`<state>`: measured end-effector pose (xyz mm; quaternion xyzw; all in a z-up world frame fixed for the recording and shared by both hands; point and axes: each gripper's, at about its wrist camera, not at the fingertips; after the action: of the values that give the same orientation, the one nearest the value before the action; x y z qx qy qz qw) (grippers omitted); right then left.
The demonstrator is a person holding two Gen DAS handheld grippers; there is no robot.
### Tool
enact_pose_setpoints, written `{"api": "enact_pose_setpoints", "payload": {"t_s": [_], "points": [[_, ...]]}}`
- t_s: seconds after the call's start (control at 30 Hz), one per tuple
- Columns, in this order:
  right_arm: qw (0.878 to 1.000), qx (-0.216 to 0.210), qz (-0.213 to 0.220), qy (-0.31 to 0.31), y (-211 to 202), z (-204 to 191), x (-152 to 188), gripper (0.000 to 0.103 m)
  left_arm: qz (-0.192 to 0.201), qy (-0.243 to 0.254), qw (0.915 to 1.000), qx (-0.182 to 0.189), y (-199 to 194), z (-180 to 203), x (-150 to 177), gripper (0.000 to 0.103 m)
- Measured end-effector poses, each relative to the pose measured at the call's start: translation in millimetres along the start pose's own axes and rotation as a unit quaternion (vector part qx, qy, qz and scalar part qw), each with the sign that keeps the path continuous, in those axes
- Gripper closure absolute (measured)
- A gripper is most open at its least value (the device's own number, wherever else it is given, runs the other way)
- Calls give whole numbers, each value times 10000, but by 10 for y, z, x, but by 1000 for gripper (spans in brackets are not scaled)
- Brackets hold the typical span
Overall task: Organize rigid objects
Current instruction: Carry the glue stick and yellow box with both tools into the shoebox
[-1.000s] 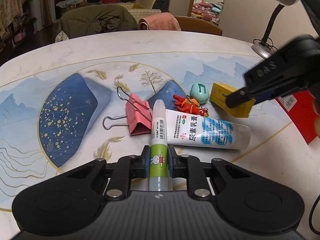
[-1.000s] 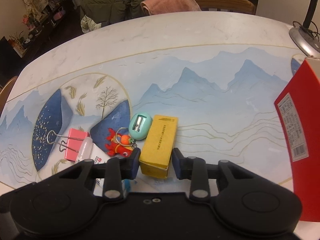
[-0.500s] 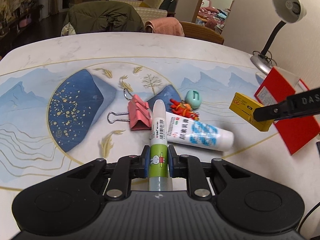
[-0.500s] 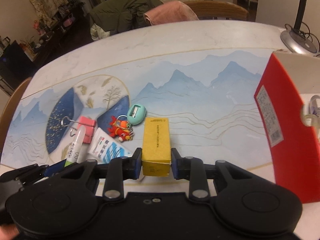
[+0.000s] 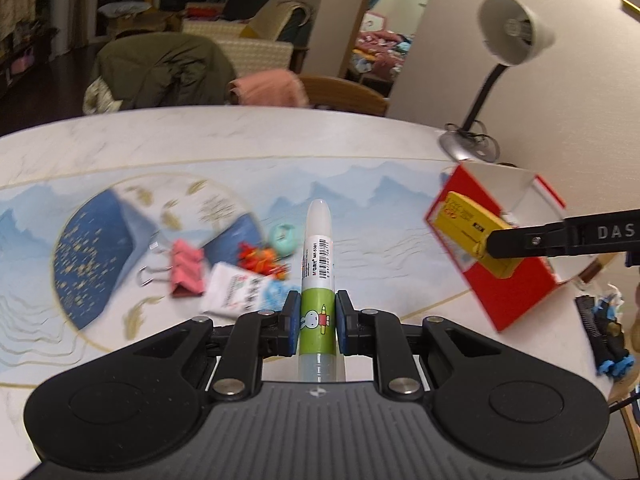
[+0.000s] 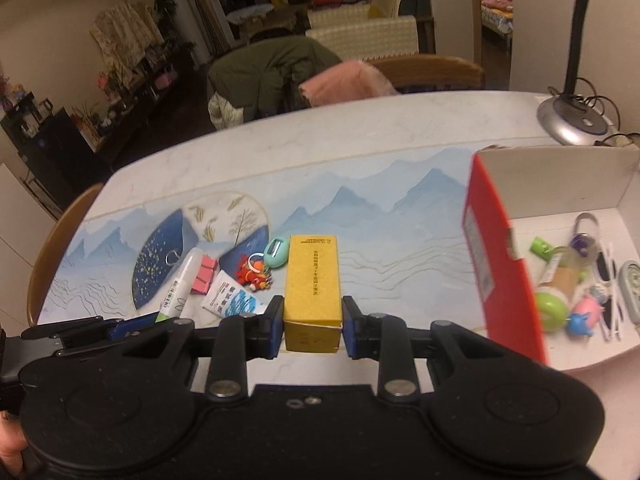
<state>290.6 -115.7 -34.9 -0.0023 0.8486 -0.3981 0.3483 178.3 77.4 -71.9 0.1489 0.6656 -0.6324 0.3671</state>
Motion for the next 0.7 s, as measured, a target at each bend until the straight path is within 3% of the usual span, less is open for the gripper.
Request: {"api": "enact_pose_setpoints", "payload": {"t_s": [0.7], "points": [[9960,428,674,394,-927,1285,-51,75,261,1169,9910,602,52,1860,-393,86]]}}
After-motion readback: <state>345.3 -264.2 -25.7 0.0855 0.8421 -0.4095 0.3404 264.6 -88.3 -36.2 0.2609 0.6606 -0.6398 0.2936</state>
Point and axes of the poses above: each gripper's, at about its wrist camera, not at the fingertips, and y roughly the way its jaws point, z to its right, x to its underside, and after that the axes turned 14 degrees about -x, right-handed
